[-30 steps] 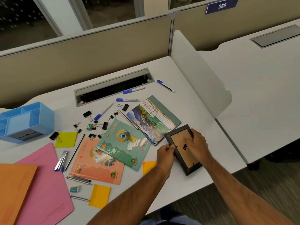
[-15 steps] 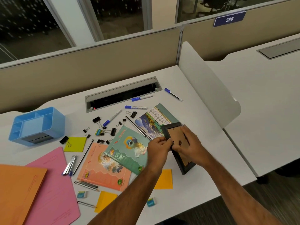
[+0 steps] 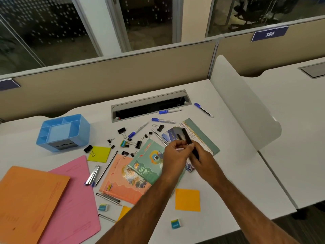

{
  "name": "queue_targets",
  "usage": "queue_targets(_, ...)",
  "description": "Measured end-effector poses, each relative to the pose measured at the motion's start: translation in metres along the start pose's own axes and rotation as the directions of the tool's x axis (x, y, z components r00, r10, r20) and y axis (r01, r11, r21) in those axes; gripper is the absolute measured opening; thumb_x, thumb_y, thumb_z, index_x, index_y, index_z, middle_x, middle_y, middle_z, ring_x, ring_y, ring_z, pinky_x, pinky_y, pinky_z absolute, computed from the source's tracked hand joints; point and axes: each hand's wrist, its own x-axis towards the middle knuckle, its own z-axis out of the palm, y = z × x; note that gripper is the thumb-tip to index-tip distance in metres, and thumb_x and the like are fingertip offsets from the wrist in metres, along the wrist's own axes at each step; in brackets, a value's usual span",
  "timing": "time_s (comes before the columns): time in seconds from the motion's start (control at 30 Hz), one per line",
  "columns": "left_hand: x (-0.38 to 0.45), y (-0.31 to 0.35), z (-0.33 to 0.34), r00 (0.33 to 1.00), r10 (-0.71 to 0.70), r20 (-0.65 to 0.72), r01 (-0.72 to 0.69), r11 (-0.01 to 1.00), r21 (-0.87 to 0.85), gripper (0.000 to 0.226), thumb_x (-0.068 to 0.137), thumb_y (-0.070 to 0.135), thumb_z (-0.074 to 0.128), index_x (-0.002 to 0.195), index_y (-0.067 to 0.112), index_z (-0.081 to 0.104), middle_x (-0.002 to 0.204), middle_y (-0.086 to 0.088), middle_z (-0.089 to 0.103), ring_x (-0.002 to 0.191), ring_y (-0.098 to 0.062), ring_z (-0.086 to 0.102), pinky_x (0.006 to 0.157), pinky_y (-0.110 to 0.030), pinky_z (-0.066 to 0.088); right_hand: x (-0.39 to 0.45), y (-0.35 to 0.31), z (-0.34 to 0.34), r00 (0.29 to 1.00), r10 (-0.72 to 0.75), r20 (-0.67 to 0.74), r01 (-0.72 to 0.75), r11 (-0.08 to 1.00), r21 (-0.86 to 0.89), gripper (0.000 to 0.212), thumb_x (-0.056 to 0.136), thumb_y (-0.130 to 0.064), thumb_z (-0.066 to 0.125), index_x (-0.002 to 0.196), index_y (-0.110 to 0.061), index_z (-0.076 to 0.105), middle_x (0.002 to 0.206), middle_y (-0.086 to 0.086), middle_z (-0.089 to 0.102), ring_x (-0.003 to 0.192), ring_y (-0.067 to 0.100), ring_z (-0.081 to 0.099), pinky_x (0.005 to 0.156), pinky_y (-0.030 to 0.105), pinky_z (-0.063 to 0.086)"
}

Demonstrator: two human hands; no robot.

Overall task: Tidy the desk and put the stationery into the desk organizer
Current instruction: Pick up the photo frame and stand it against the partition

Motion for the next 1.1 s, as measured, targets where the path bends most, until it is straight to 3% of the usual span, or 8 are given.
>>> queue_targets(0.13, 0.002, 0.009, -0.019, 0.998, 0.070, 0.000, -0.070, 0.997, -0.029, 0.022, 0.094, 0.027, 0.076, 0.116, 0.027, 0.076, 0.106, 0.015, 0.078, 0.100, 0.000, 0.072, 0.083, -0.022, 0.061, 0.008, -0.014, 0.008, 0.981, 0.115, -0.157, -0.077, 0.971, 0.227, 0.054, 0.096, -0.047, 0.055, 0.146, -0.027, 0.050, 0.138, -0.003, 0.063, 0.122, 0.016, 0.065, 0.091, 0.027, 0.060)
queue_targets(0.27, 0.011, 0.006, -0.049, 0.973, 0.182, -0.139, -0.167, 0.980, 0.111, 0.018, 0.096, 0.025, 0.073, 0.108, 0.037, 0.069, 0.116, 0.015, 0.067, 0.110, 0.000, 0.063, 0.087, -0.023, 0.056, 0.013, -0.019, 0.014, 0.974, 0.194, -0.113, -0.110, 0.853, 0.510, 0.032, 0.102, -0.028, 0.060, 0.134, -0.025, 0.059, 0.124, -0.001, 0.073, 0.109, 0.022, 0.073, 0.092, 0.049, 0.060)
queue_targets(0.47, 0.023, -0.005, -0.086, 0.971, 0.070, -0.227, -0.029, 0.984, 0.176, 0.027, 0.101, 0.033, 0.066, 0.127, 0.029, 0.059, 0.130, 0.012, 0.056, 0.121, -0.006, 0.055, 0.097, -0.031, 0.050, 0.017, -0.031, 0.023, 0.967, 0.249, -0.051, -0.156, 0.741, 0.653, 0.029, 0.102, -0.033, 0.061, 0.131, -0.031, 0.062, 0.123, 0.003, 0.074, 0.108, 0.030, 0.074, 0.076, 0.042, 0.064)
queue_targets(0.53, 0.022, -0.006, -0.091, 0.989, -0.038, -0.141, 0.048, 0.996, 0.069, 0.027, 0.105, 0.037, 0.060, 0.129, 0.027, 0.060, 0.126, 0.009, 0.066, 0.114, -0.008, 0.066, 0.091, -0.030, 0.057, 0.018, -0.036, 0.025, 0.963, 0.266, -0.038, -0.171, 0.717, 0.675, 0.028, 0.100, -0.035, 0.063, 0.128, -0.031, 0.065, 0.121, 0.006, 0.075, 0.105, 0.032, 0.075, 0.072, 0.041, 0.063)
queue_targets(0.67, 0.020, -0.004, -0.097, 0.993, -0.109, -0.037, 0.107, 0.993, -0.042, 0.016, 0.107, 0.036, 0.057, 0.110, 0.028, 0.070, 0.097, 0.011, 0.080, 0.086, -0.006, 0.077, 0.064, -0.014, 0.057, 0.021, -0.042, 0.025, 0.958, 0.286, -0.027, -0.195, 0.715, 0.671, 0.028, 0.096, -0.043, 0.065, 0.123, -0.035, 0.067, 0.116, 0.007, 0.076, 0.098, 0.033, 0.076, 0.063, 0.039, 0.062)
queue_targets(0.77, 0.025, -0.002, -0.098, 0.991, -0.132, -0.031, 0.126, 0.983, -0.135, 0.018, 0.106, 0.032, 0.059, 0.116, 0.021, 0.071, 0.101, 0.004, 0.081, 0.091, -0.015, 0.079, 0.070, -0.023, 0.061, 0.028, -0.038, 0.026, 0.953, 0.302, -0.020, -0.222, 0.744, 0.630, 0.028, 0.098, -0.047, 0.063, 0.123, -0.035, 0.065, 0.112, 0.006, 0.077, 0.092, 0.034, 0.077, 0.053, 0.035, 0.059)
queue_targets(0.93, 0.042, -0.001, -0.094, 0.990, -0.138, -0.044, 0.124, 0.967, -0.223, 0.023, 0.106, 0.029, 0.060, 0.122, 0.016, 0.070, 0.108, -0.005, 0.080, 0.098, -0.026, 0.078, 0.084, -0.041, 0.064, 0.048, -0.026, 0.022, 0.948, 0.317, -0.017, -0.234, 0.736, 0.635, 0.027, 0.101, -0.038, 0.061, 0.126, -0.027, 0.063, 0.116, 0.005, 0.076, 0.104, 0.029, 0.075, 0.083, 0.049, 0.062)
queue_targets(1.1, 0.069, 0.004, -0.088, 0.992, -0.112, -0.051, 0.097, 0.967, -0.236, 0.028, 0.105, 0.031, 0.062, 0.128, 0.016, 0.067, 0.111, -0.003, 0.080, 0.102, -0.024, 0.078, 0.088, -0.041, 0.062, 0.074, -0.008, 0.004, 0.946, 0.324, -0.023, -0.245, 0.759, 0.603, 0.013, 0.103, -0.024, 0.061, 0.115, -0.027, 0.064, 0.112, 0.010, 0.076, 0.101, 0.028, 0.076, 0.071, 0.041, 0.063)
